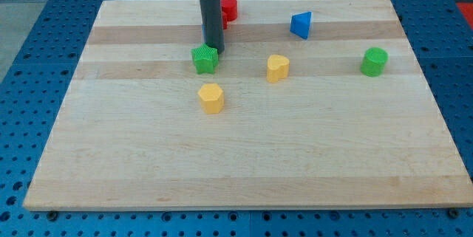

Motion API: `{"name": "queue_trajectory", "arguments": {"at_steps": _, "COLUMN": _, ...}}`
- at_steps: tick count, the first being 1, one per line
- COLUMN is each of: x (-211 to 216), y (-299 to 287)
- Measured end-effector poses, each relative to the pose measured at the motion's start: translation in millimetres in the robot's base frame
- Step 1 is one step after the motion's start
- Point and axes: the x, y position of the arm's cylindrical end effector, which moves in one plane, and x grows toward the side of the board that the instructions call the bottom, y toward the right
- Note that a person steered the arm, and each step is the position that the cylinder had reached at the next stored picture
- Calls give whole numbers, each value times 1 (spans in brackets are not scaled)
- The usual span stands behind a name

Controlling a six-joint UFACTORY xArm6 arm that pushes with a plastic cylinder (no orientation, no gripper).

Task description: Slide green star slightly down and right

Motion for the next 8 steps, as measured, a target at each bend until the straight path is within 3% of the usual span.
{"name": "queue_trajectory", "arguments": {"at_steps": 3, "x": -4, "y": -63}}
{"name": "queue_trajectory", "arguments": {"at_steps": 8, "x": 25, "y": 10}}
